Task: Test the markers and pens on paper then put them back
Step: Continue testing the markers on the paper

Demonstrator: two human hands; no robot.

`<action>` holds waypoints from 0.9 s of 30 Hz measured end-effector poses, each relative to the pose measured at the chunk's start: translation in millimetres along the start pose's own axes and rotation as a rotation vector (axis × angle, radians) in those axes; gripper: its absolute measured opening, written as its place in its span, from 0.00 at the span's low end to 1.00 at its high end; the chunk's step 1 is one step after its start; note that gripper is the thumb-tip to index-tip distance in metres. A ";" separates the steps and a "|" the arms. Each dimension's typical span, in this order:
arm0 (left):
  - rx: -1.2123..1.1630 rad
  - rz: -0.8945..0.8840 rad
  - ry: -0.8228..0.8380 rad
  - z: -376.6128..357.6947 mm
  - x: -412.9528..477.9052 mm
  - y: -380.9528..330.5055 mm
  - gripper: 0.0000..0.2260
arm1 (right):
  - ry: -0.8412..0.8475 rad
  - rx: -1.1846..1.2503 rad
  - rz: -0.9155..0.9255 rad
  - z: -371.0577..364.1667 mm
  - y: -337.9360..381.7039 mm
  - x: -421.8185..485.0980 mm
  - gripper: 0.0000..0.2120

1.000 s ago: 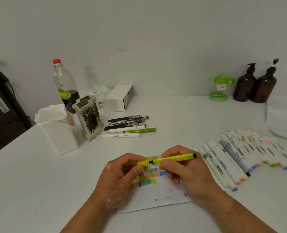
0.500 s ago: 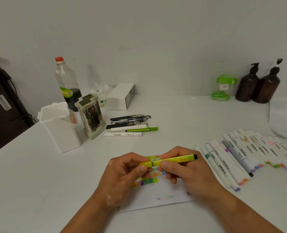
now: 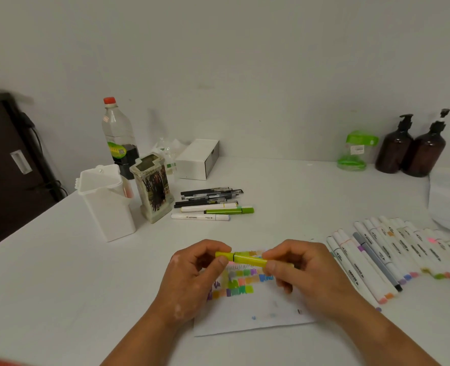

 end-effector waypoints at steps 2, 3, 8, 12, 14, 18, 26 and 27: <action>0.046 -0.025 -0.002 -0.7 -0.2 -0.3 0.07 | 0.060 -0.308 0.083 -4.6 5.4 -3.8 0.05; 0.066 -0.044 0.011 -2.2 -0.9 -1.0 0.07 | 0.098 -0.470 0.134 -10.0 8.7 -6.7 0.04; 0.134 -0.123 0.091 -9.2 -5.9 -3.9 0.10 | 0.097 -0.932 0.211 -16.9 19.3 -18.8 0.06; 0.322 -0.322 0.070 -12.1 -8.3 -13.0 0.13 | -0.103 -1.024 0.120 26.5 21.9 -12.5 0.09; 0.405 -0.403 0.065 -13.0 -7.9 -13.2 0.15 | -0.174 -1.135 0.061 51.7 16.8 -9.7 0.11; 0.558 -0.409 0.141 -19.9 -8.2 -2.7 0.23 | -0.194 -1.337 -0.022 73.1 0.1 -8.7 0.11; 0.749 -0.387 0.263 -13.7 -8.6 11.6 0.34 | -0.211 -1.425 -0.013 63.8 7.8 12.3 0.12; 0.761 -0.392 0.273 -9.5 -7.3 12.0 0.34 | -0.197 -1.391 0.019 56.5 11.8 19.0 0.11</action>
Point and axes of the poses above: each hand's wrist, its own x-axis towards the middle knuckle, its own z-axis out of the back of the hand, y = z × x, the point moved 7 cm from there along x, towards the middle knuckle, and after that the axes turned 15 degrees about -y, right-handed, at the moved point
